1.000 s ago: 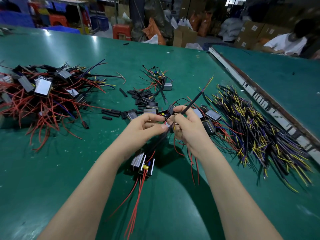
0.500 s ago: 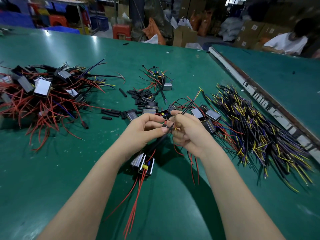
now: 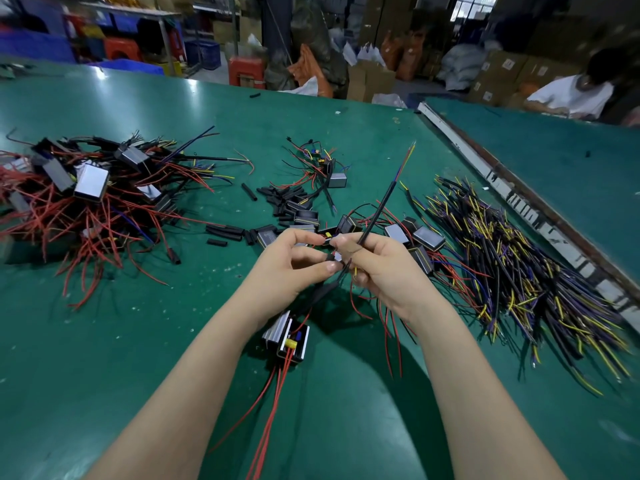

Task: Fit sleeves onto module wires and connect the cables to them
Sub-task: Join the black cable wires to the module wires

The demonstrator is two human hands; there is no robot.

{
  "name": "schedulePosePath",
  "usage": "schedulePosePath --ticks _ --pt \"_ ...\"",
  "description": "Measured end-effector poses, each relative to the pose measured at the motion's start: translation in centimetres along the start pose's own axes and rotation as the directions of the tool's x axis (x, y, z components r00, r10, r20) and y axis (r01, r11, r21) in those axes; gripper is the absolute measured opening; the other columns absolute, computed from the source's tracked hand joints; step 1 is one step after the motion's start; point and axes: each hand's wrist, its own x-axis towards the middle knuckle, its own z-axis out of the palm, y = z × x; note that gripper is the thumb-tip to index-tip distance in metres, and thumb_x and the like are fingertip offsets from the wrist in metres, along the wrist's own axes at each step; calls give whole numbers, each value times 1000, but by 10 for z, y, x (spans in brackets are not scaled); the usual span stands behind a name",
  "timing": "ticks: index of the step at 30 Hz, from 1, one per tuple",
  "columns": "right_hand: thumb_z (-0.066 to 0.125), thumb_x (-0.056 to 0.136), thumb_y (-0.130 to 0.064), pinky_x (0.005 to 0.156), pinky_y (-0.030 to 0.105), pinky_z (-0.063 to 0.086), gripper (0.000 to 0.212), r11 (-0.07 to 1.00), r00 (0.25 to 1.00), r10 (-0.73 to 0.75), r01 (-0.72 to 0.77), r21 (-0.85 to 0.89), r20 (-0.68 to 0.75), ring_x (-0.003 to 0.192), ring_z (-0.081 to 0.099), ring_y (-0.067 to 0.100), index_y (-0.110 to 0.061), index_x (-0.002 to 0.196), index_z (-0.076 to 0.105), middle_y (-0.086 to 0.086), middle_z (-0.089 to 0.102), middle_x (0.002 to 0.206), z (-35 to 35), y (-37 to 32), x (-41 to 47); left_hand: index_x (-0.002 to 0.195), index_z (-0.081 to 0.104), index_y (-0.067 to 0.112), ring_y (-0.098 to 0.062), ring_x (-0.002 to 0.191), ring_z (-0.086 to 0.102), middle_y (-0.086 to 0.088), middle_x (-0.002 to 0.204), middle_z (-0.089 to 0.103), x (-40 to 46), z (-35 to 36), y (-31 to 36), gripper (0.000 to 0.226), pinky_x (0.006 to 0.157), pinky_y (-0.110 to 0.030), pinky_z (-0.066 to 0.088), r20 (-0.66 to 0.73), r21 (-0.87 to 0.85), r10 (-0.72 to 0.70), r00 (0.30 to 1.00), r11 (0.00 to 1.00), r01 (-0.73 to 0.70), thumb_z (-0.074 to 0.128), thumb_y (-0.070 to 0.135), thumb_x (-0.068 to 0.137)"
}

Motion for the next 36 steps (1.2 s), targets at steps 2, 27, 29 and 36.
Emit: schedulePosePath --ticks 2,27,29,36 --pt "70 76 -42 46 12 35 14 1000 999 -7 7 -14 32 49 41 2 -30 79 77 -6 57 67 0 1 -1 102 54 20 -4 72 63 5 78 73 1 0 -1 33 69 -13 48 -5 9 -4 1000 1000 4 75 12 78" --pt "63 74 -43 48 12 39 18 998 998 -58 58 13 -12 47 43 1 -28 75 74 -15 56 60 1 0 2 76 63 18 -1 60 51 16 62 62 -2 2 7 14 60 -15 40 57 185 53 997 981 -63 62 16 90" --pt "64 74 -42 47 11 39 21 995 999 -39 42 86 -35 46 44 2 -25 82 72 -12 57 60 -1 -1 3 78 65 17 -9 69 57 8 68 69 -2 2 7 12 69 -22 44 33 147 39 999 988 -44 63 14 89" --pt "58 95 -23 40 9 34 6 967 990 132 -120 225 -40 42 43 1 -18 92 58 -7 59 57 6 -4 2 86 67 13 -3 76 64 4 79 72 -2 4 9 12 76 -14 49 -8 -14 3 1000 1000 -3 65 2 84"
